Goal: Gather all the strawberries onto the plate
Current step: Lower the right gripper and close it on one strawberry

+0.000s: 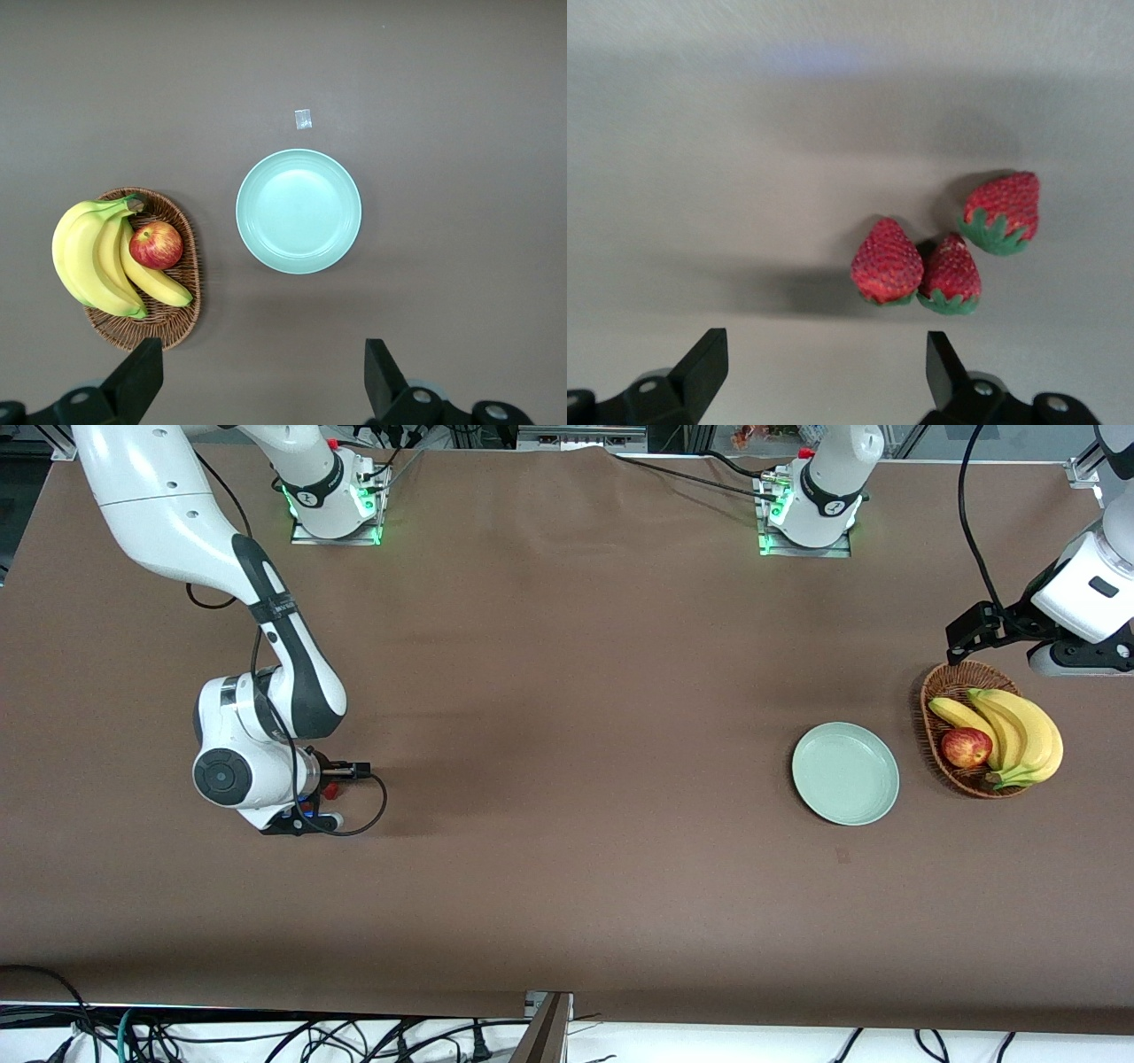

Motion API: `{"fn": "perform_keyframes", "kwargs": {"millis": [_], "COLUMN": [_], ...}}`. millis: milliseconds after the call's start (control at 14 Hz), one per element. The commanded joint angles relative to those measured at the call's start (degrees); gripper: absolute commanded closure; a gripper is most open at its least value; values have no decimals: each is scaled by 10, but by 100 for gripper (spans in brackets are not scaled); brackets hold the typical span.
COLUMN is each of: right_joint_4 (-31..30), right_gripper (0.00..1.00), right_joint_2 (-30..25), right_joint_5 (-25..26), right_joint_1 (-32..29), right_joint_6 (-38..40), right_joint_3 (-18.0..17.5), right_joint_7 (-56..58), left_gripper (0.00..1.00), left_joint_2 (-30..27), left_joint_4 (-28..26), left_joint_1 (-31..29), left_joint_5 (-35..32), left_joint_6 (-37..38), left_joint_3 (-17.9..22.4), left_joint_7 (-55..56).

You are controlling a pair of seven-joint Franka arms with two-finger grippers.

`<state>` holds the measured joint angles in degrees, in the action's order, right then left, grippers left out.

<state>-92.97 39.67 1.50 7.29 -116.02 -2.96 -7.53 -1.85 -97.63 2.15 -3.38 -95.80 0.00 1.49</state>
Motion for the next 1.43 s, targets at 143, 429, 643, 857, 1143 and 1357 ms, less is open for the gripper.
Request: {"fn": "perform_keyframes", "kwargs": {"millis": [143,429,643,857,1143,1357], "right_joint_4": [-7,-7,-6,-4,-3,0], "right_gripper": [1,1,1,1,1,1], "right_joint_2": [2,19,20,20,29,40], "right_joint_5": [9,7,6,3,10,37], "right_joint_1": [-5,-1,0,13,20,16], "right_joint_6": [-21,-45,-45,-45,-71,-104], "right_joint_3": [-1,-1,-2,-4,-1,-1], "right_joint_7": [5,0,0,-39,-36,-35], "left_gripper": [0,0,0,0,0,0], "left_joint_2": [8,8,8,8,8,8], "left_joint_4": [18,18,18,18,18,18], "left_joint_1": [-2,-2,-2,-2,-2,-2], "left_joint_5": [12,12,12,12,12,12], "left_joint_6": [12,12,12,12,12,12], "left_joint_3": [1,1,1,1,1,1], "left_joint_7": [-9,-9,-9,-9,-10,-10]}}
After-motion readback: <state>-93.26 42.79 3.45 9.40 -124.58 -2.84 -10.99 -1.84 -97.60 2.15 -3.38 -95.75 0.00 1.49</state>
